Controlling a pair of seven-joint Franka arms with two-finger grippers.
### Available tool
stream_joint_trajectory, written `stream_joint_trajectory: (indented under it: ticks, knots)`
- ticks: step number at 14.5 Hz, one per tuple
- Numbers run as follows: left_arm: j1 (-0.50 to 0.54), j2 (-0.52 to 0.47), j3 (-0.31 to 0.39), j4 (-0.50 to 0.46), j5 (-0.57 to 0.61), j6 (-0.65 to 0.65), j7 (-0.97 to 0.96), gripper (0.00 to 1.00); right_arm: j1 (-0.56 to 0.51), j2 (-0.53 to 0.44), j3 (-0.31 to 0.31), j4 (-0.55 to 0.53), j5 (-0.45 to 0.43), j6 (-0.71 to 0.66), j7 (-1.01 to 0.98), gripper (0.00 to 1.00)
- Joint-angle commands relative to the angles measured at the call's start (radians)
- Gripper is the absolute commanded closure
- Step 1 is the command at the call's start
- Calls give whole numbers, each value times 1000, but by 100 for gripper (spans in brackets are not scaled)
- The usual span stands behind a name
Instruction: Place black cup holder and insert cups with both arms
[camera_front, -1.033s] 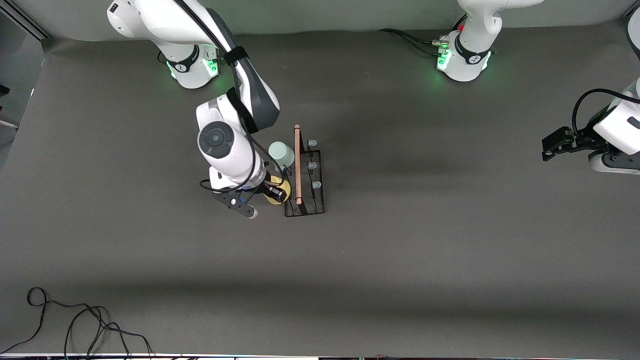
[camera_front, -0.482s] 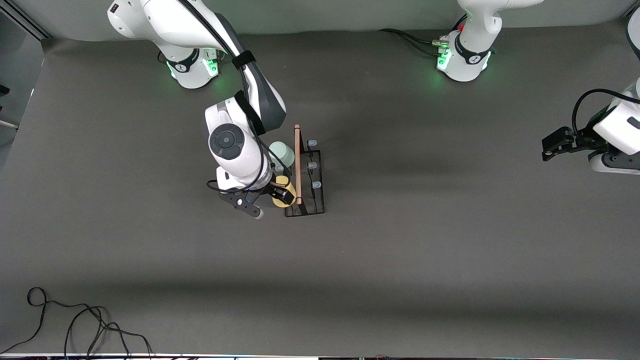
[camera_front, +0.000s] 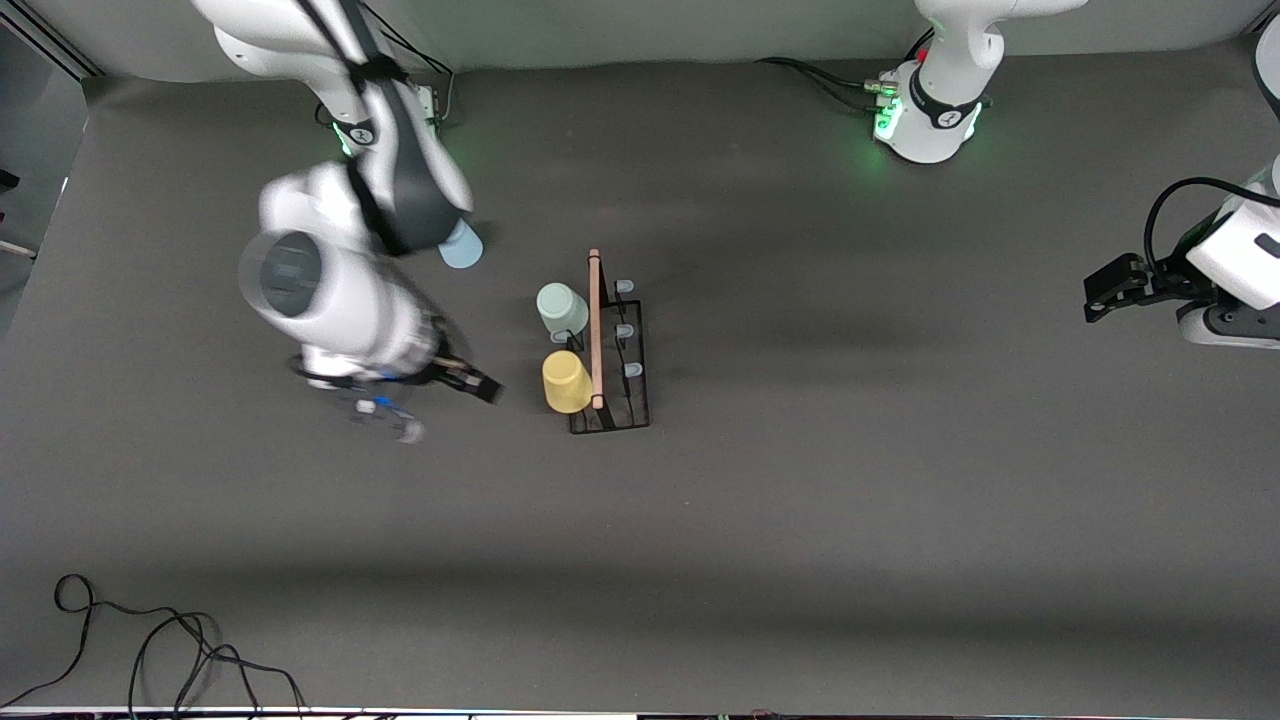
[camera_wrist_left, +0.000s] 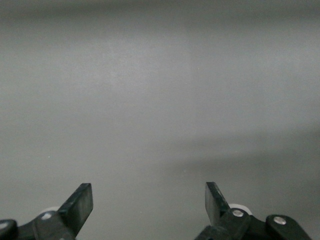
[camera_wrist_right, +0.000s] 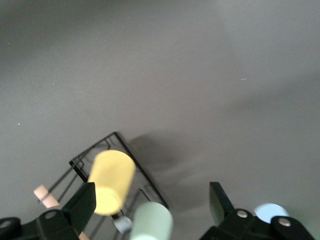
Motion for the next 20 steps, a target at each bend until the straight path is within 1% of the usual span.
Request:
stream_joint_trajectory:
  ticks: [1, 2, 3, 4, 5, 7, 9, 10, 14, 16, 20]
  knots:
    - [-9, 7, 4, 22, 4, -17, -17, 0, 4, -129, -91, -7, -61, -153, -150, 0]
    - [-9, 7, 4, 22, 4, -19, -19, 0, 2, -163, -124, 5, -125, -219, -207, 0]
    - [-9, 7, 4, 24, 4, -17, -19, 0, 2, -194, -151, 10, -173, -253, -266, 0]
    - [-9, 5, 4, 25, 4, -19, -19, 0, 2, -228, -177, 12, -202, -280, -320, 0]
    - [-9, 5, 4, 25, 4, -19, -17, 0, 2, -257, -209, 13, -219, -306, -362, 0]
    - [-9, 4, 4, 25, 4, -19, -19, 0, 2, -320, -258, 24, -225, -357, -440, 0]
    - [-9, 4, 4, 27, 4, -19, -19, 0, 2, -329, -295, 41, -259, -362, -492, 0]
    - [-9, 4, 4, 27, 4, -19, -19, 0, 2, -329, -298, 42, -276, -362, -503, 0]
    - [-8, 1, 4, 21, 4, -20, -19, 0, 10, -312, -292, 53, -287, -359, -502, 0]
    - [-5, 1, 4, 21, 4, -20, -17, 0, 13, -314, -290, 51, -316, -359, -502, 0]
    - [-5, 2, 4, 21, 4, -20, -19, 0, 1, -314, -287, 50, -318, -359, -502, 0]
